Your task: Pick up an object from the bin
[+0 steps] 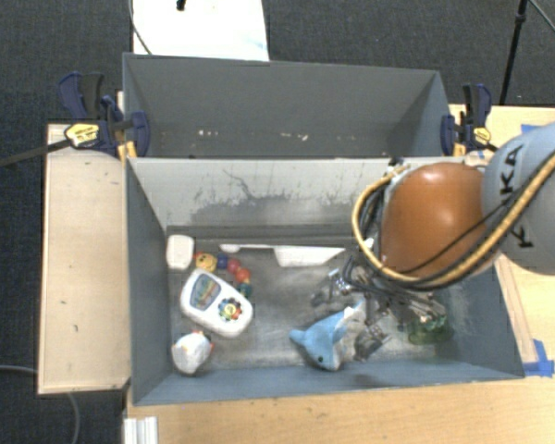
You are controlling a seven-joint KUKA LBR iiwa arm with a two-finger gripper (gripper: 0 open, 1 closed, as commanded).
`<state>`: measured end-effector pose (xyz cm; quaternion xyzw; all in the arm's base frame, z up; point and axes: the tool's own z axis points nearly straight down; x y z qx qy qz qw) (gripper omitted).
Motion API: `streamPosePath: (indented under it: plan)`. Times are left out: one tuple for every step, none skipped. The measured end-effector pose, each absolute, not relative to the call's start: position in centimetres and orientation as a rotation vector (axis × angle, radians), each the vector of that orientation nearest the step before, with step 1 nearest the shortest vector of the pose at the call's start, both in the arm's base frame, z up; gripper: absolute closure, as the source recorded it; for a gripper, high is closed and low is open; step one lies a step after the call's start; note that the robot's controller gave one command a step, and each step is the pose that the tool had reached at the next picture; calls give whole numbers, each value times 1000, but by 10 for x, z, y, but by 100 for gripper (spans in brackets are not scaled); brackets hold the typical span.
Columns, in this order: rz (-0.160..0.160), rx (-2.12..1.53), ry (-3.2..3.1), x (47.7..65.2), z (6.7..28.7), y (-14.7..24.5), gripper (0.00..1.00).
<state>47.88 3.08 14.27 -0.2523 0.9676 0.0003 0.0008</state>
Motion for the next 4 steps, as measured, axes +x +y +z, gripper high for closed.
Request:
streamPosePath:
  plan:
    - [-1,-1253,2877,487,100,31,0]
    - [2,-1388,2814,491,73,28,100]
    - [2,-1387,2814,491,73,28,100]
    - [4,-1388,2815,490,76,29,100]
